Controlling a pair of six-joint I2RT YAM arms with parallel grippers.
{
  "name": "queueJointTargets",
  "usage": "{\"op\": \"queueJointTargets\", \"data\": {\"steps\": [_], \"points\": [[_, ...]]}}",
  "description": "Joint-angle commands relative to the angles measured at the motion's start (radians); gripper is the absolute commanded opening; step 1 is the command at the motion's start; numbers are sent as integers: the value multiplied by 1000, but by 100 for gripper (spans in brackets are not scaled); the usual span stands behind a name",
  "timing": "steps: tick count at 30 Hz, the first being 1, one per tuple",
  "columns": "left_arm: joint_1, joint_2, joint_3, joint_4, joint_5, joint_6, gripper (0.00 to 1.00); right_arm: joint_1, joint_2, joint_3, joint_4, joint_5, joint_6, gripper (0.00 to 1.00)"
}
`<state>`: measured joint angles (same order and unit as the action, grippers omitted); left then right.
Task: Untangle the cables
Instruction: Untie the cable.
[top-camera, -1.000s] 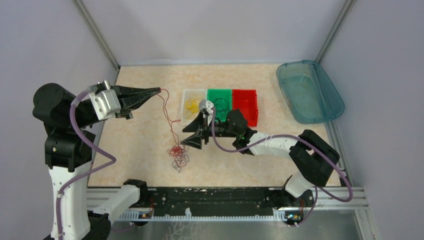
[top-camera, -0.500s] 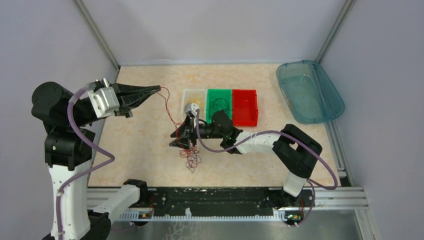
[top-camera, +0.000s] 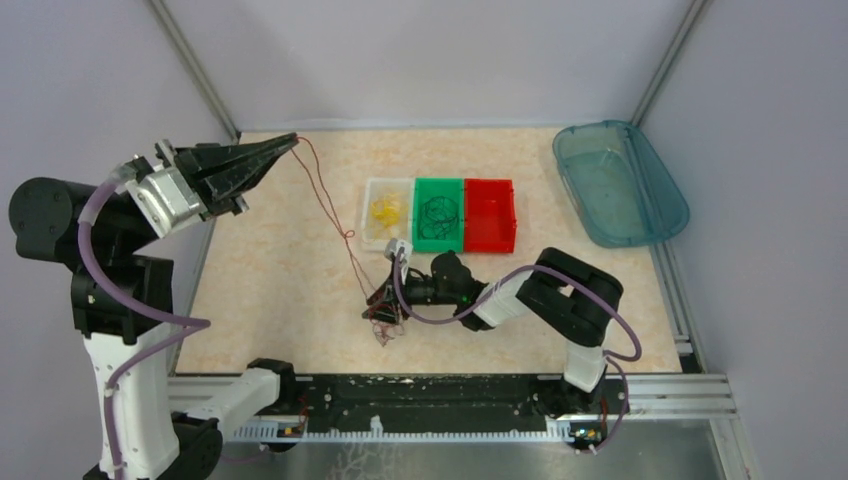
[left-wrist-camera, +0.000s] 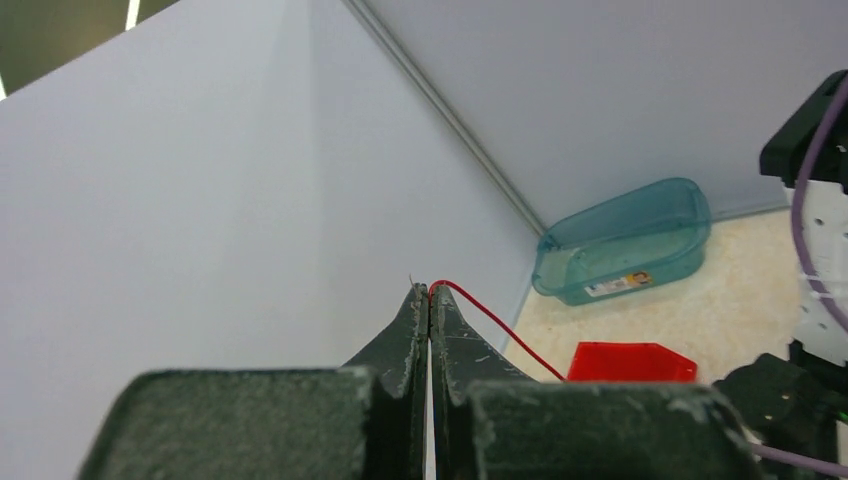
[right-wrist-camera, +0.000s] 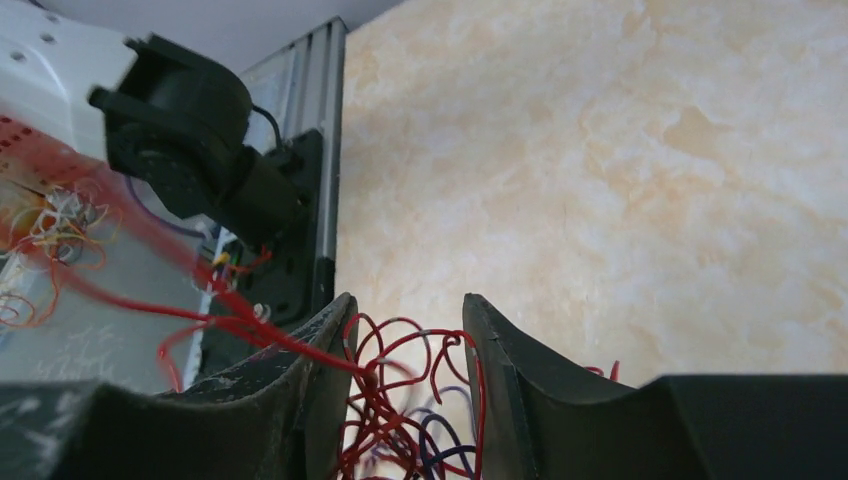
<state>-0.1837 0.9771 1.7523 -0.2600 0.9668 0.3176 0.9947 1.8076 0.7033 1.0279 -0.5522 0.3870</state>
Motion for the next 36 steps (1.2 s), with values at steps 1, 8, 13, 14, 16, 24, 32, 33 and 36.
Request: {"op": "queueJointTargets", "data": {"steps": [1,8,13,14,16,24,32,33,36], "points": [[-3,20,67,117,-98,24,0,12,26,-69,104,49,-4,43],[-3,81,175,184,-220,95,0,12,37,-133,118,89,-32,42],[-3,132,263,200,-312,180,0,12,39,-169,128,115,-46,41],[-3,145,286,195,-324,194,0,12,37,-176,130,121,-50,41],[-3,172,336,192,-354,221,0,12,32,-187,128,134,-59,41],[-3,257,436,290,-508,309,0,12,12,-245,136,181,-83,41],[-3,266,458,283,-467,264,0,9,-107,-270,90,240,-129,49],[-3,254,447,266,-444,243,0,9,-158,-260,52,250,-141,53],[-3,220,390,244,-380,191,0,9,-297,-195,-73,256,-194,63]]}}
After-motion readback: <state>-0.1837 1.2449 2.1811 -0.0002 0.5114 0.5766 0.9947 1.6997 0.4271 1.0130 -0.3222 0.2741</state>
